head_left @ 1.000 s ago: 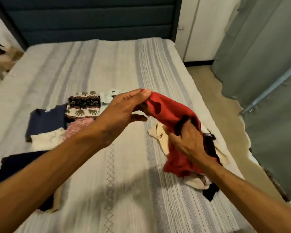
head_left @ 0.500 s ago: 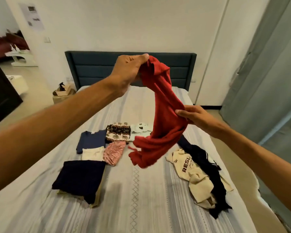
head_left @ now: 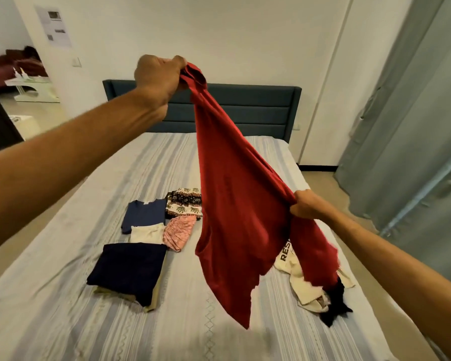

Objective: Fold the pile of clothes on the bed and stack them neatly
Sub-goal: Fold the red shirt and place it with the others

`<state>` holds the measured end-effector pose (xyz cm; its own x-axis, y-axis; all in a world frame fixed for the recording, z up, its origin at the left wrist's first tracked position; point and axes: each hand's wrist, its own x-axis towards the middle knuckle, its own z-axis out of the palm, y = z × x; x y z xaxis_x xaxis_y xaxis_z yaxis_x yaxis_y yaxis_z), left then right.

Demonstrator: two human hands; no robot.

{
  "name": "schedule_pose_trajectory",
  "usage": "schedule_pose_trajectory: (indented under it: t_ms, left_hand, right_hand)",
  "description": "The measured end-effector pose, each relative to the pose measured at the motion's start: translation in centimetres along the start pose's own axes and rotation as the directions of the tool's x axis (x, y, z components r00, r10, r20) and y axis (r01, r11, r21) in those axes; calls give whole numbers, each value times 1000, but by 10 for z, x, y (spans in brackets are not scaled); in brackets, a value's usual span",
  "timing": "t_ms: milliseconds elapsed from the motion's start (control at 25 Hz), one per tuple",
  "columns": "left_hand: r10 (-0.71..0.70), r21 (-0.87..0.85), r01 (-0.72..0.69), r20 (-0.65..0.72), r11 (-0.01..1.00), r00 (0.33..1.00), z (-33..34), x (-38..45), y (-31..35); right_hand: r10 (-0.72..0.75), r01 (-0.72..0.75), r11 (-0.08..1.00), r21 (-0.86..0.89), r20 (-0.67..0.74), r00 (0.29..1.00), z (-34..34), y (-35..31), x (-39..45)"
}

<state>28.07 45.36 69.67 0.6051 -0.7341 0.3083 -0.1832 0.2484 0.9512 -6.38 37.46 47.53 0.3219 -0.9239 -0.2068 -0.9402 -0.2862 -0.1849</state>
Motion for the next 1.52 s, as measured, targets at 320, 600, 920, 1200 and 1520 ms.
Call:
schedule_pose_trajectory:
  t_ms: [320, 600, 920, 1200, 1520]
  left_hand:
    - [-158, -163, 141, -94, 977, 983, -83, 32, -41]
    - [309, 640, -446, 322, 626, 895, -118, 21, -75]
    - [417, 675, -660, 523, 330, 744, -114, 27, -91]
    - [70, 624, -237, 280, 744, 957, -118, 38, -78]
    - [61, 514, -220, 308, 829, 950, -101, 31, -87]
  right_hand:
    - [-8, 117, 825, 553, -195, 981, -43, 58, -20]
    - [-65, 17, 856, 517, 75, 995, -112, 76, -24]
    - [182, -194, 862, -469, -71, 981, -113, 120, -6]
    - [115, -62, 600, 797, -9, 993, -102, 132, -37]
    - [13, -48, 239, 970, 46, 999, -73, 96, -30]
